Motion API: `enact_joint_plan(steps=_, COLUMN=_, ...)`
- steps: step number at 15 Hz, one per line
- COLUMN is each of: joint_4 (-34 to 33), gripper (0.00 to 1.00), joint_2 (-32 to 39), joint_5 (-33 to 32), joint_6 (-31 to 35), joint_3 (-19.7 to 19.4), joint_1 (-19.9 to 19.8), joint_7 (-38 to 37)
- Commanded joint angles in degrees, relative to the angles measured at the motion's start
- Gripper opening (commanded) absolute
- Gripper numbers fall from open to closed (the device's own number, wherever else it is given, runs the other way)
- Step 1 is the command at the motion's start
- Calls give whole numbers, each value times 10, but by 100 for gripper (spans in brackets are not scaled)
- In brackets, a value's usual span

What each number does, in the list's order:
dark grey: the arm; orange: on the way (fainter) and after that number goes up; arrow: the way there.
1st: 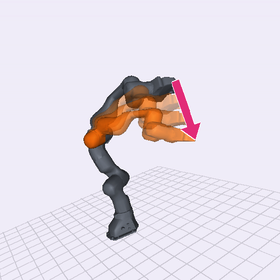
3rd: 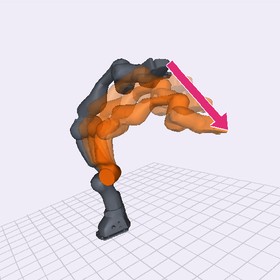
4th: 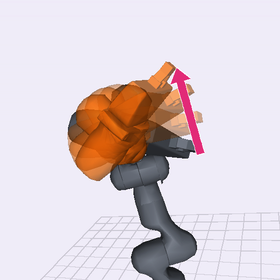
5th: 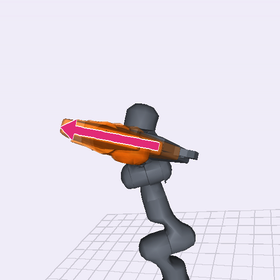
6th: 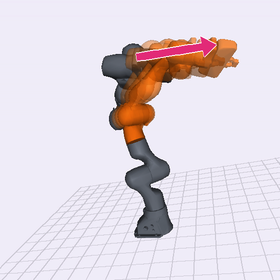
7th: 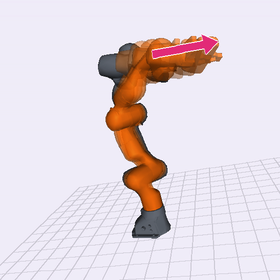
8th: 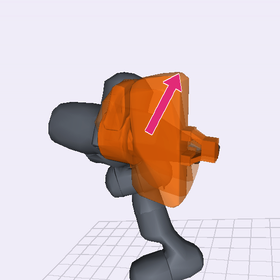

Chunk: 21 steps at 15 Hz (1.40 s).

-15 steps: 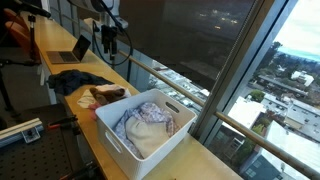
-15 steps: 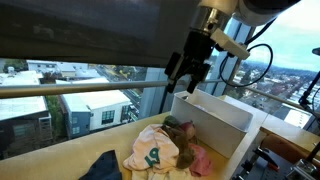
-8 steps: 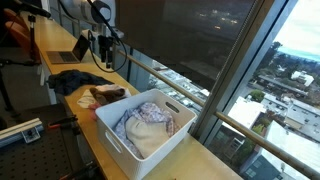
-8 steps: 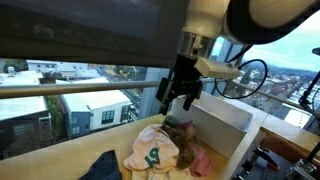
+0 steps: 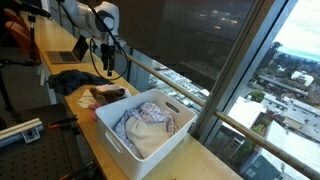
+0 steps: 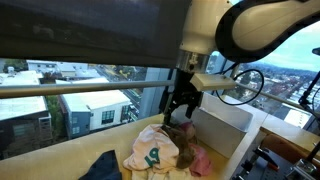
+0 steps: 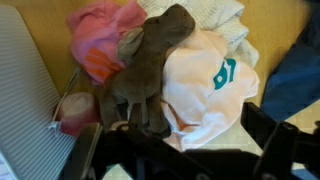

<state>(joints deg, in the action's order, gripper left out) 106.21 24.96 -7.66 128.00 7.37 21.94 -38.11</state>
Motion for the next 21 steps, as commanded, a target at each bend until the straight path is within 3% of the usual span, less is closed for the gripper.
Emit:
enact_joint_plan(steps=1, joint_4=0, gripper=100, joint_2=12, joint_5=2, joint_6=-2, joint_3=-9, joint_1=1, joint_7=-10)
enact_joint_plan(steps=11, joint_4=15, gripper=100, joint_2=50, joint_5=8, joint_6=5, joint_3=-32, joint_1=-21, joint_7=0)
enact_joint_plan(steps=21, joint_4=-6, gripper=100, joint_2=111, joint_5=53, joint_6=44, joint_3=-22, joint_1=-38, joint_7=22)
